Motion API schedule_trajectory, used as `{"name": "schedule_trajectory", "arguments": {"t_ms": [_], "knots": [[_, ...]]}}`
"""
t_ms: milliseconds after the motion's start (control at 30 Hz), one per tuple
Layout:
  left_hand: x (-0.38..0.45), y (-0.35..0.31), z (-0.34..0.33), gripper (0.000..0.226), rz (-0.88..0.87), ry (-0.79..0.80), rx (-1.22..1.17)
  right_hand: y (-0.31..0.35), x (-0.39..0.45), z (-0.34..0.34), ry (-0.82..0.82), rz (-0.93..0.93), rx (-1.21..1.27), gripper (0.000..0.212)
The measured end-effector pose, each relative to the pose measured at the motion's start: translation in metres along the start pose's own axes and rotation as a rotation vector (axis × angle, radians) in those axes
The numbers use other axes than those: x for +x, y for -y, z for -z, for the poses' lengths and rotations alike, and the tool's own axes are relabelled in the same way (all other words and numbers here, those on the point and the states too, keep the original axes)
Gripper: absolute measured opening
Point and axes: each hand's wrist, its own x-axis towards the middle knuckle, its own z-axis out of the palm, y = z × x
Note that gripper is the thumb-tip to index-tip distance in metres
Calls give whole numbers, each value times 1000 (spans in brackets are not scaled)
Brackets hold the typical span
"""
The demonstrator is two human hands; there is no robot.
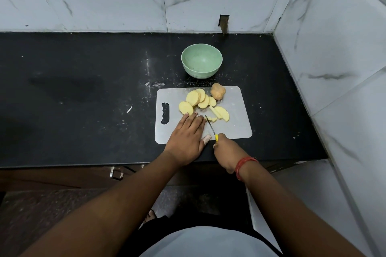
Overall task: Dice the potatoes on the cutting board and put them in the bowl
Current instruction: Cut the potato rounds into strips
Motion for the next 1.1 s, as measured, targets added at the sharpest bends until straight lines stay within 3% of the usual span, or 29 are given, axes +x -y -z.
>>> {"name": "schedule_trajectory", "arguments": {"t_ms": [200, 267, 433, 533, 733, 967, 1100], "knots": [[1, 0, -1, 65, -8, 0, 10, 1, 5, 0, -19, -97, 107, 7], [1, 0, -2, 65, -14, 1, 19, -4, 4, -4, -66, -82, 63, 9], [0, 0, 0, 65, -28, 1, 41, -8, -1, -3, -7, -39, 70, 4], [0, -1, 1, 64, -26, -8, 40, -18, -5, -12, -61, -47, 105, 16], [-1, -2, 3, 65, -52, -33, 47, -39, -17, 1, 61, 20, 232, 14], [7, -18, 7, 64, -269, -33, 42, -51, -9, 18, -148, 22, 403, 16], [21, -37, 7, 68, -267, 7, 50, -49, -9, 20, -195, 53, 414, 15]]}}
